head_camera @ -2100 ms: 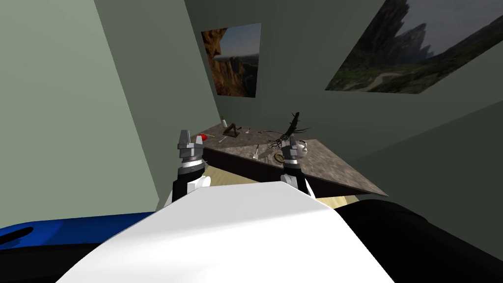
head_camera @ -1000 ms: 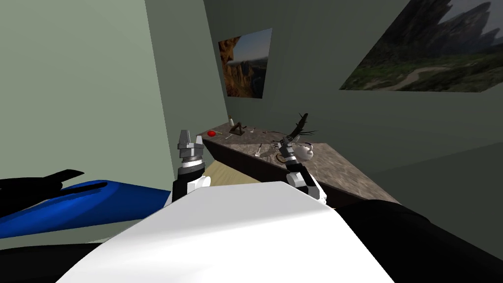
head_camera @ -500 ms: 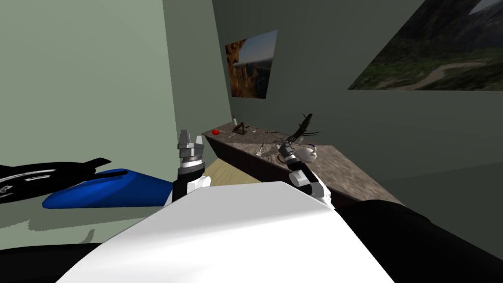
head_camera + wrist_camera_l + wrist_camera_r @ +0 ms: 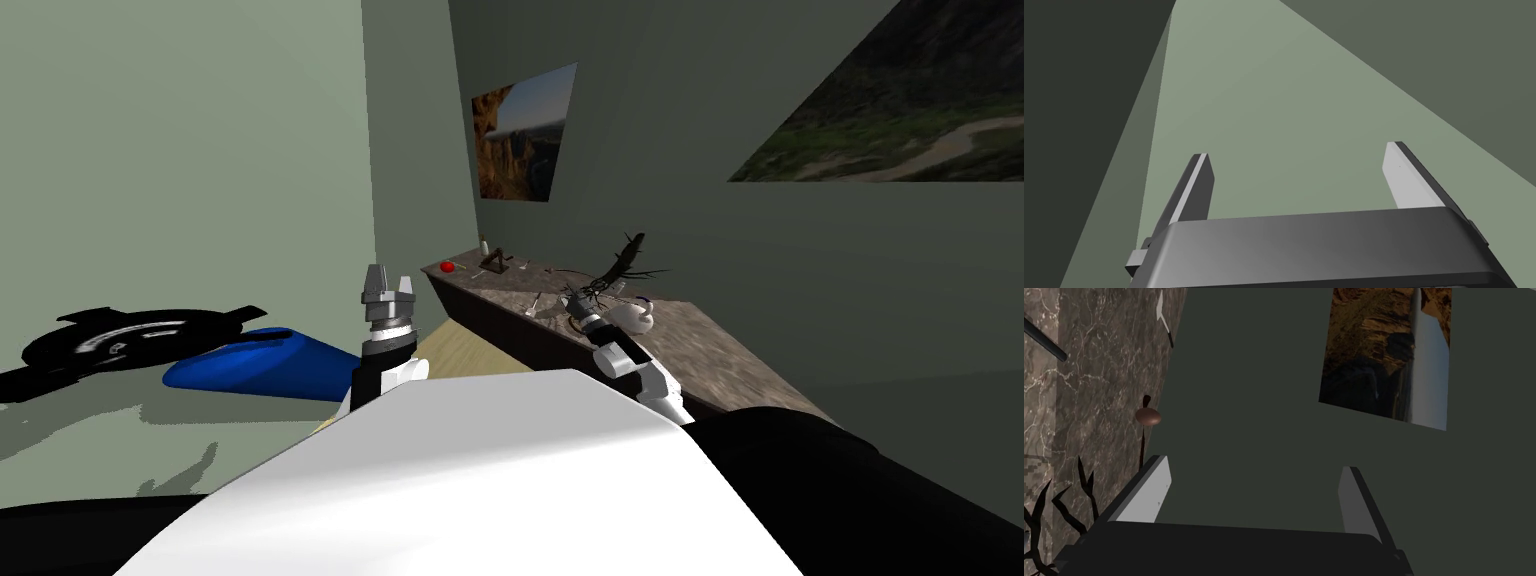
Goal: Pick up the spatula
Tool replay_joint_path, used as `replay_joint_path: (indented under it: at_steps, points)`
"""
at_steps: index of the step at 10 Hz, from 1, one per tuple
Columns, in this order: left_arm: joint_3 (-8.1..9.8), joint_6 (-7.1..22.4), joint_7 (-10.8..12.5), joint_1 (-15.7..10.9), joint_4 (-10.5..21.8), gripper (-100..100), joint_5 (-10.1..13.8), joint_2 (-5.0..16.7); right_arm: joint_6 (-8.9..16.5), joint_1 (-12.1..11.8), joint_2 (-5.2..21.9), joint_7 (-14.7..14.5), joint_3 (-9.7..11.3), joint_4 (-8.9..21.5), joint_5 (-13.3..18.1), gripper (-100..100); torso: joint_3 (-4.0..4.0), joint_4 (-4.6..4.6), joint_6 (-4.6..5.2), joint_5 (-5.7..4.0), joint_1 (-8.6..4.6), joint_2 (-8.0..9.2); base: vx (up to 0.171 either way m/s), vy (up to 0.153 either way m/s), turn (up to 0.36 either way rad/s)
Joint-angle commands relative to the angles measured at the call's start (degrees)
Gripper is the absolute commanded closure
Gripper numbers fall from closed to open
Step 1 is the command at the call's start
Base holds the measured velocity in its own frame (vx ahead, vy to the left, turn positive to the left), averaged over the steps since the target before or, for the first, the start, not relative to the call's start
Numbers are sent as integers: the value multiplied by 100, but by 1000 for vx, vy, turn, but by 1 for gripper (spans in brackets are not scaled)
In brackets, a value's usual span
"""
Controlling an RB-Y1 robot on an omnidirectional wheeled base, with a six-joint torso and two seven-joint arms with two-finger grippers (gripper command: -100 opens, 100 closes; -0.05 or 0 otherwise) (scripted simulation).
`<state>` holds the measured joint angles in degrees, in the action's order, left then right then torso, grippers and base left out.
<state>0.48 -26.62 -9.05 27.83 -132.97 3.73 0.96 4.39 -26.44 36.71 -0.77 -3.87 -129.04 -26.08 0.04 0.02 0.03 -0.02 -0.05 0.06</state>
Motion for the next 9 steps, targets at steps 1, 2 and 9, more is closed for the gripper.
replay_joint_path:
  at_steps: [1, 2, 9]
  points:
    - [0, 0, 0, 0, 0, 0, 0, 0, 286, -10, 286, 5, -1, 22, -193, -100, 0, 0, 0, 0, 0, 0, -21, -1, 115]
    - [0, 0, 0, 0, 0, 0, 0, 0, 346, -10, 293, 5, -1, 22, -193, -100, -1, 0, -2, 0, 0, -1, -15, 1, 74]
    - [0, 0, 0, 1, 0, 0, 0, 0, 1375, -52, 1290, -61, 33, 194, -823, -100, -8, -3, 1, 2, 7, -14, 3, 17, 114]
